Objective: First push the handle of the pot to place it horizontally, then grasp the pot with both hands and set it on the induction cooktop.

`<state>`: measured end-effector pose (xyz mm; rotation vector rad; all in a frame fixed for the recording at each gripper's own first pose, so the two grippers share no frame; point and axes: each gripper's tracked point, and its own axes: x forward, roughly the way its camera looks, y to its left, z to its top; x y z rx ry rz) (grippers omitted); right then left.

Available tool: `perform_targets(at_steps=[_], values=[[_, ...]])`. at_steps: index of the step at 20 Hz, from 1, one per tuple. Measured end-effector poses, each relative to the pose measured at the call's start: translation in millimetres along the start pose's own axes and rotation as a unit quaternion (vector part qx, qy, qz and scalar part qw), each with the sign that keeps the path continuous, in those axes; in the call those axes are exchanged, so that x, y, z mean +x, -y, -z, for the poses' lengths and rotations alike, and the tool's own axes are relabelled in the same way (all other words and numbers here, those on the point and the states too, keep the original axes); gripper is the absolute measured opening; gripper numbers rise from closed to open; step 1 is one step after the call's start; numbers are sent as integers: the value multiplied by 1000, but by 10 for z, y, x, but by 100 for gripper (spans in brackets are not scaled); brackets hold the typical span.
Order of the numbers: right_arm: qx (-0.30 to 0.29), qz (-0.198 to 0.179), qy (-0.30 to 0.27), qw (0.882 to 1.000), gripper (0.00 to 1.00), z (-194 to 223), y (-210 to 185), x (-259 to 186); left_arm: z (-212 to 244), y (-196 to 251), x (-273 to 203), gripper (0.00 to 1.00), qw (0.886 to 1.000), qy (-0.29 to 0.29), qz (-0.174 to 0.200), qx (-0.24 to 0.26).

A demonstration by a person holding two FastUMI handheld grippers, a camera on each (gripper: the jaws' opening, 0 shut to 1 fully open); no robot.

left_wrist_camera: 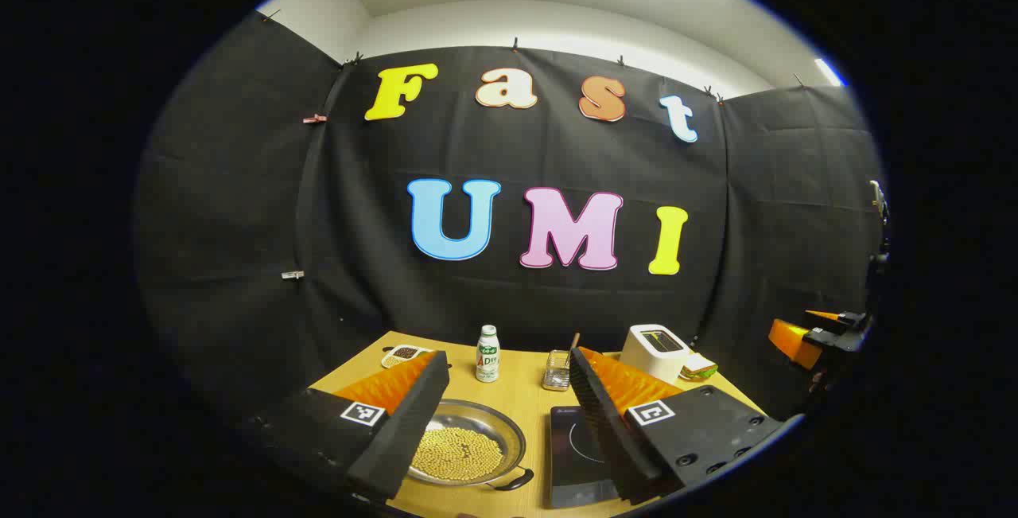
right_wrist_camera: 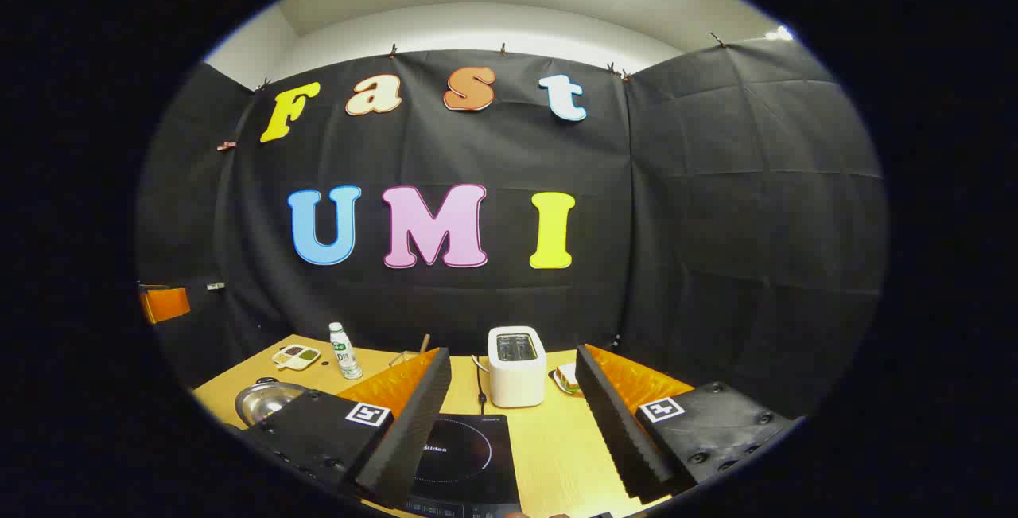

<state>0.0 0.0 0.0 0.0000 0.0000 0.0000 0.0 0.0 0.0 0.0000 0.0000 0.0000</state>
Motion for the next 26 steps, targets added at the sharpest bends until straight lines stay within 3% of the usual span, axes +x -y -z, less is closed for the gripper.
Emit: perform_targets(at_steps=[11,26], values=[[1,12,6,1000,98,-64,-543,-195,74,-205,83,95,999,-3,54,5],[-14,60,-29,998,98,127,-1052,-278,442,-953,300,95,997,-19,79,-9]])
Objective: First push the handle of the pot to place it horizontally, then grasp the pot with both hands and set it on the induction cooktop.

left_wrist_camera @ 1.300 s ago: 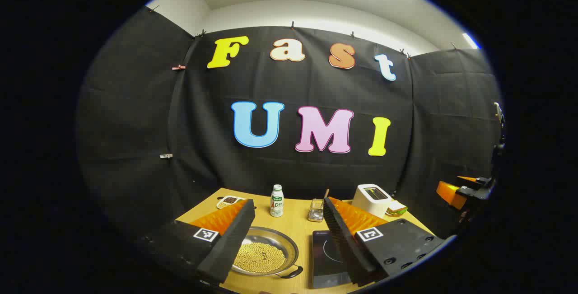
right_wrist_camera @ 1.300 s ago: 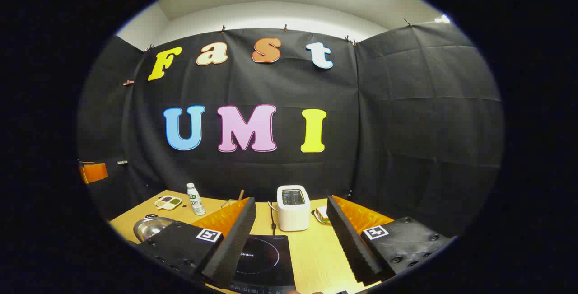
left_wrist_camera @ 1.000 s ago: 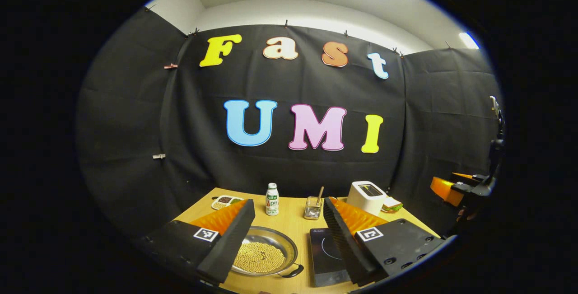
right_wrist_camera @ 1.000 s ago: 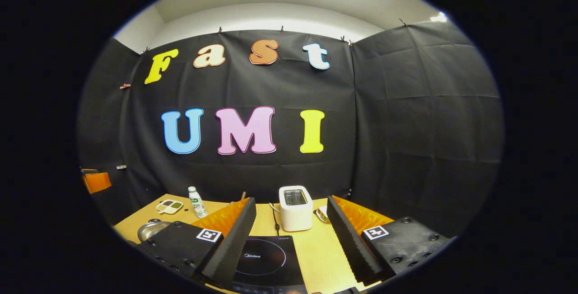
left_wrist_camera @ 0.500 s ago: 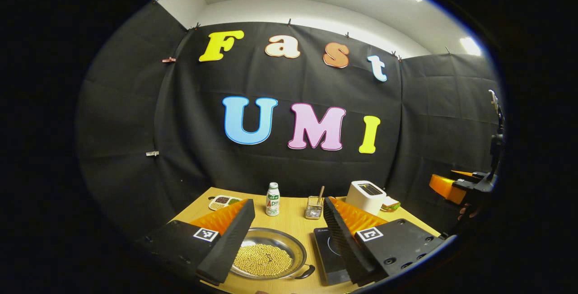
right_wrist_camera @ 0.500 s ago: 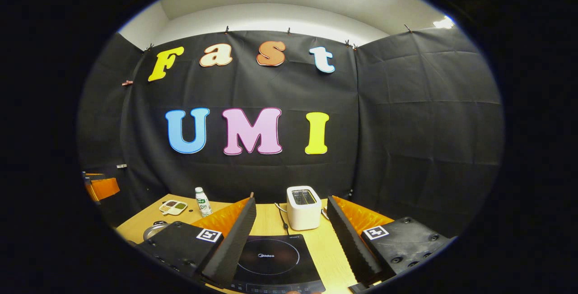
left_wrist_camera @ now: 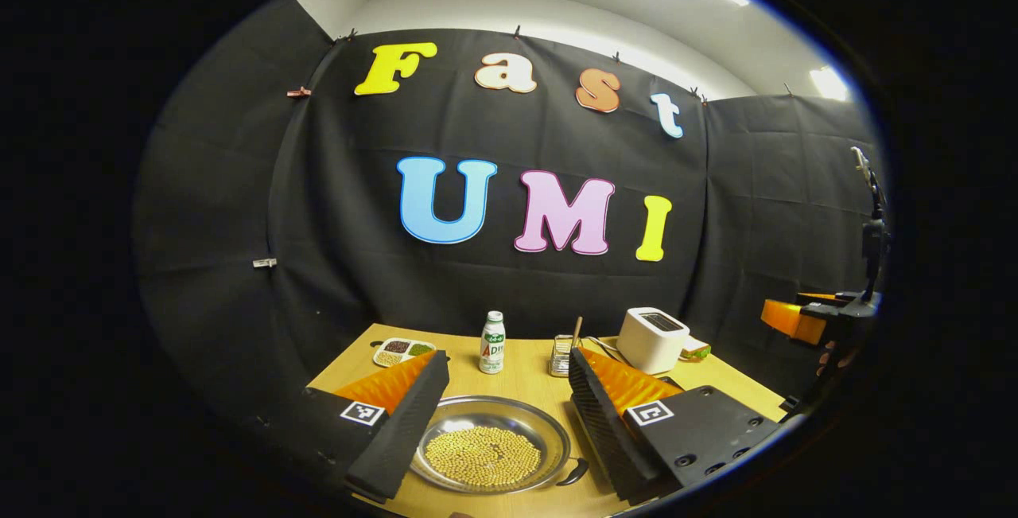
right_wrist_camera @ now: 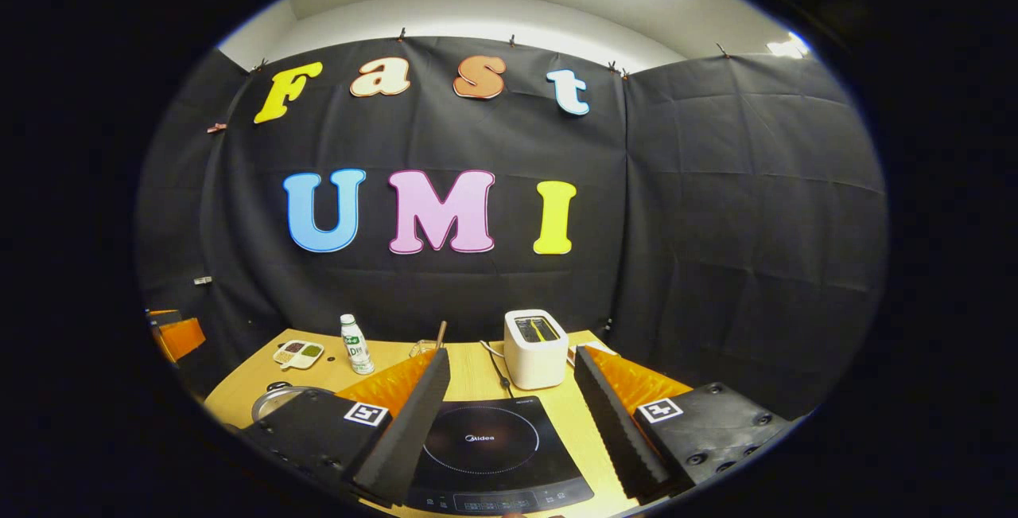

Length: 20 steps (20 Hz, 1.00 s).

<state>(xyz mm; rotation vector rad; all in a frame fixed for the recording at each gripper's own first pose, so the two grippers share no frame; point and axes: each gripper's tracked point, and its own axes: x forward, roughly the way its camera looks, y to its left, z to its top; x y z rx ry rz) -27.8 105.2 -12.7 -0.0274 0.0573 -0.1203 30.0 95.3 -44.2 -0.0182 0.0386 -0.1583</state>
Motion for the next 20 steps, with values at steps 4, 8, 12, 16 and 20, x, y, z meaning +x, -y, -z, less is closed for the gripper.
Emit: perform_targets(at_steps=[4,8,12,16,20], values=[[-7,7,-8,1000,98,35,-71,-44,133,-151,-36,95,1000,-15,4,3],[-14,8,-22,1000,98,121,-129,-138,267,-298,-84,95,999,-32,6,6],[-21,-3,-28,999,98,203,-235,-191,661,-452,-105,93,996,-91,-1,19],[-19,-22,-31,999,98,270,-346,-134,1008,-408,-157,69,988,-153,16,25],[-6,-37,-34,999,98,319,-341,12,1387,-236,-223,43,977,-209,35,-4]])
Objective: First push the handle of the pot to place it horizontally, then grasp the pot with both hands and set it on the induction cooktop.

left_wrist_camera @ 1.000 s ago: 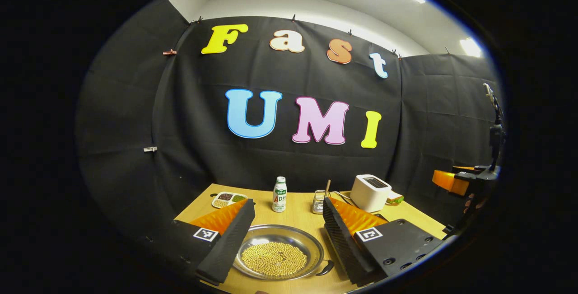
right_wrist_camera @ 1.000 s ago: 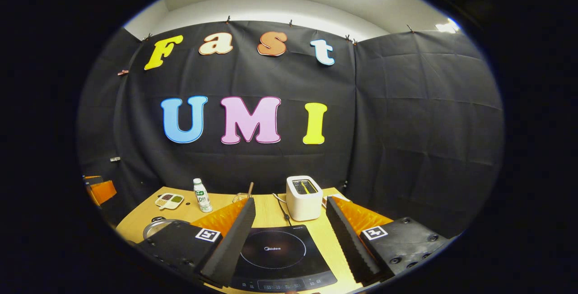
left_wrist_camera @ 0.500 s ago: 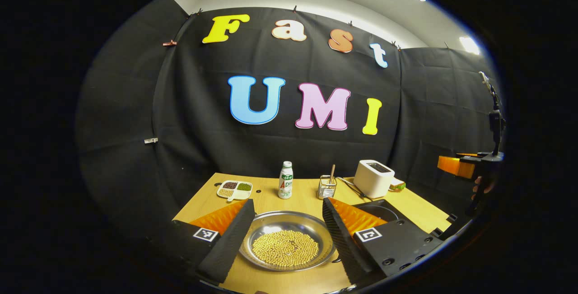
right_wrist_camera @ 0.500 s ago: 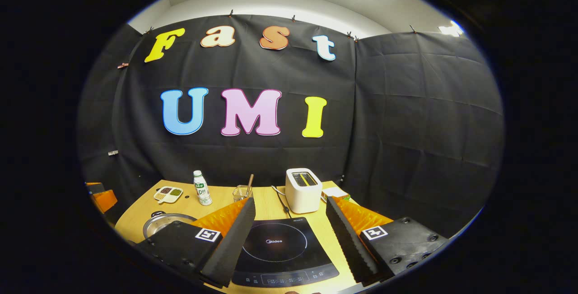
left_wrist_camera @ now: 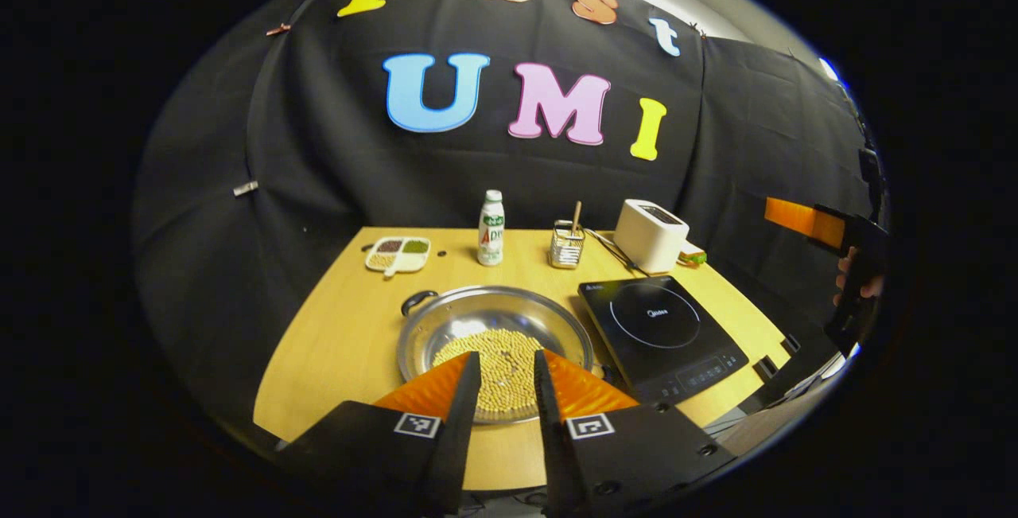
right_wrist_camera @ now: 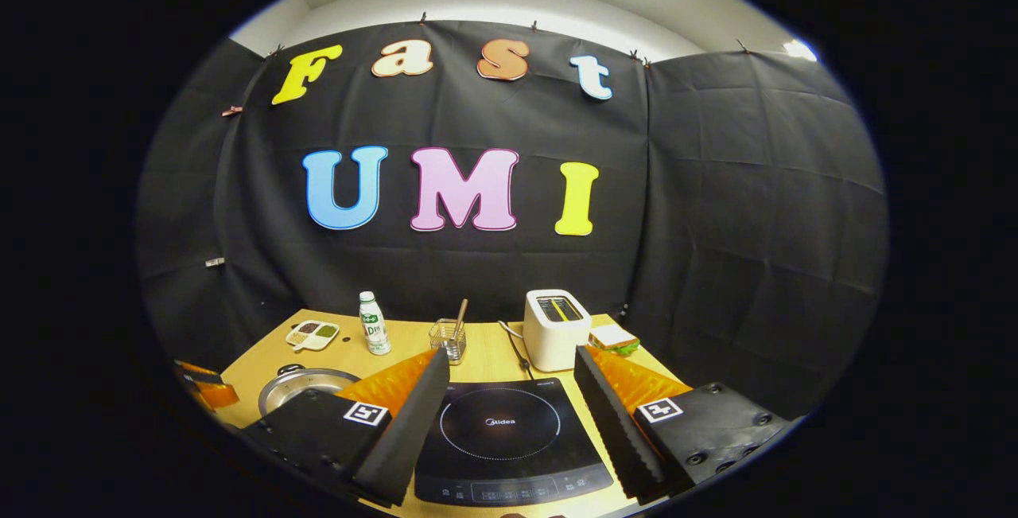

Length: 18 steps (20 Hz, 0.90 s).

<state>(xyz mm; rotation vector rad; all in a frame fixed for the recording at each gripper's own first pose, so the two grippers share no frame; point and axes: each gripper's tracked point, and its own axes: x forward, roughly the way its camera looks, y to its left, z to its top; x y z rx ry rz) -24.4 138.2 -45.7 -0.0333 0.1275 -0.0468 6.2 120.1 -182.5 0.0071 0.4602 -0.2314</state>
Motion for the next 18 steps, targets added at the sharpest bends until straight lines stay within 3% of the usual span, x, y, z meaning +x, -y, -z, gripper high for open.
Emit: perform_targets(at_steps=[6,7,10,18], values=[[22,-14,-7,1000,98,53,88,242,490,284,199,16,996,-78,21,-38],[28,-16,-11,999,95,74,104,258,533,310,232,14,995,-85,23,-40],[35,-26,-32,999,98,171,133,300,625,390,300,5,993,-104,31,-40],[36,-43,-41,998,98,221,273,396,1075,663,529,5,979,-188,71,-32]])
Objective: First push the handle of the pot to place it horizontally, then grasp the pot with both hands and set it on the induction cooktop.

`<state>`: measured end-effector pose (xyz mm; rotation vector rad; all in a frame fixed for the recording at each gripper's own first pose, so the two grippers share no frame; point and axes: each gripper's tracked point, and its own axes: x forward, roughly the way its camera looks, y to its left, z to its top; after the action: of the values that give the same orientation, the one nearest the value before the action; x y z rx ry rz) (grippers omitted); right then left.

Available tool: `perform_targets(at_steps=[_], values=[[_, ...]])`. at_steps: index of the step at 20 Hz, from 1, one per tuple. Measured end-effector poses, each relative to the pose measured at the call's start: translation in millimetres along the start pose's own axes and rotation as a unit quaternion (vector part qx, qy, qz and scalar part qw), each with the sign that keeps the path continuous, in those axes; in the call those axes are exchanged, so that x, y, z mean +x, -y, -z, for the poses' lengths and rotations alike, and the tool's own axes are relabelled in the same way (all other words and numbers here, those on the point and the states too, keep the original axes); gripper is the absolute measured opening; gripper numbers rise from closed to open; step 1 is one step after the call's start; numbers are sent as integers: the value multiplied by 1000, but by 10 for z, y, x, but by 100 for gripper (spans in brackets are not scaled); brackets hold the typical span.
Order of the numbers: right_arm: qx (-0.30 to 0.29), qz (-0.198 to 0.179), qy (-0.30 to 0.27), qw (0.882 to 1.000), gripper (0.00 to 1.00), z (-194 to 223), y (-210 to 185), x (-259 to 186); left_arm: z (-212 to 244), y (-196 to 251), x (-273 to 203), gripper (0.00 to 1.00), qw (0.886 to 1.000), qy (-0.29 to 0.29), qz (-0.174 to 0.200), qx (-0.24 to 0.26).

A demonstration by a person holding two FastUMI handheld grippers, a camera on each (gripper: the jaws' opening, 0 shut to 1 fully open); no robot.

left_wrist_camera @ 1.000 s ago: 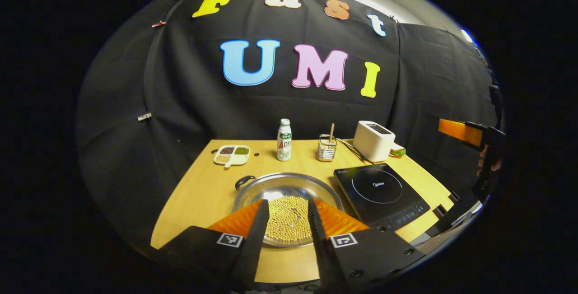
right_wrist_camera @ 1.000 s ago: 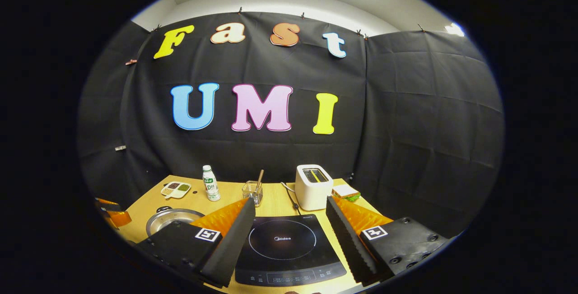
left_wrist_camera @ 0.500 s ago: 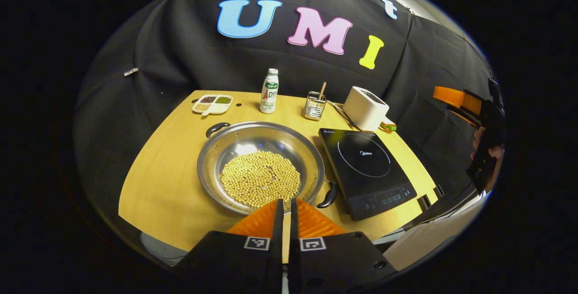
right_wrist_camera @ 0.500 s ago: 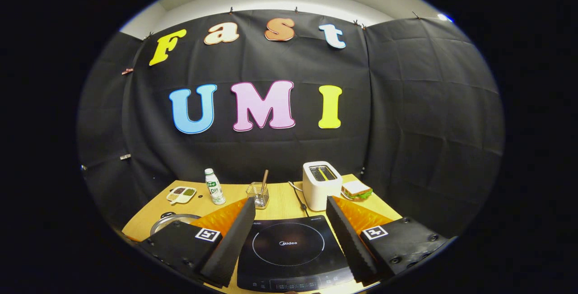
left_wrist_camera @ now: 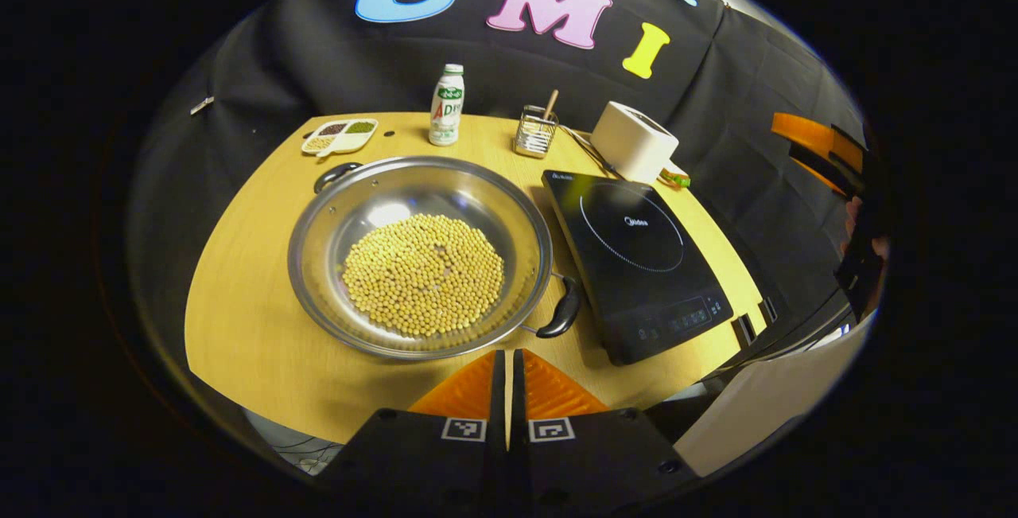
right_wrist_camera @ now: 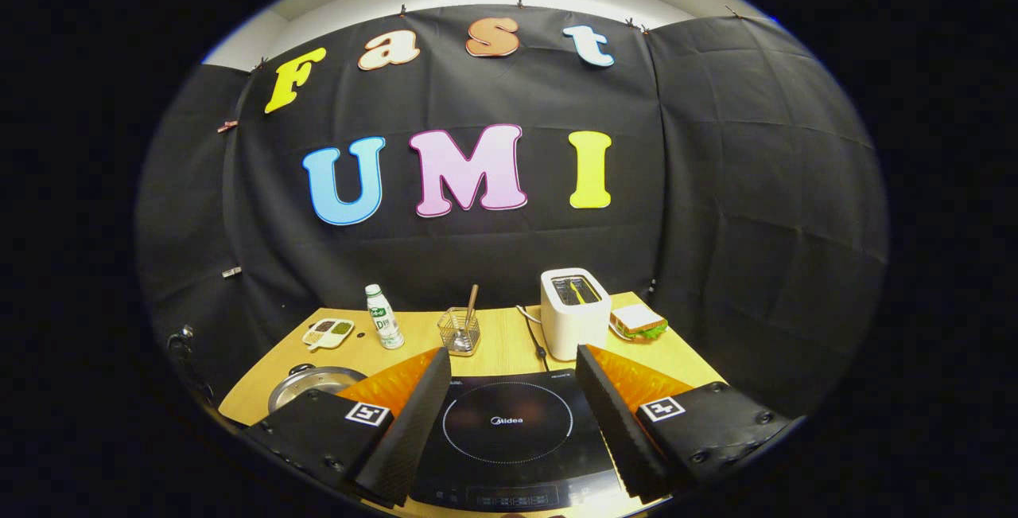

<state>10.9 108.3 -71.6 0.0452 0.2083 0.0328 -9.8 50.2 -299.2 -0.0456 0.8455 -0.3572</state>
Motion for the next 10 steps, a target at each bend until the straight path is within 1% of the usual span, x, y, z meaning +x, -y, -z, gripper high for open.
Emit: perform_targets(at_steps=[1,3,5,7,10], values=[[3,1,-1,1000,98,2,37,14,68,11,37,5,1000,-13,0,8],[7,6,0,1000,98,-14,107,33,160,-54,152,5,999,-35,-13,32],[11,11,1,1000,98,-22,188,62,213,-35,234,5,997,-49,-19,54],[17,17,-1,1000,98,-17,267,95,252,2,317,5,996,-59,-20,67],[24,23,-3,999,98,-16,373,133,252,5,439,5,993,-72,-34,89]])
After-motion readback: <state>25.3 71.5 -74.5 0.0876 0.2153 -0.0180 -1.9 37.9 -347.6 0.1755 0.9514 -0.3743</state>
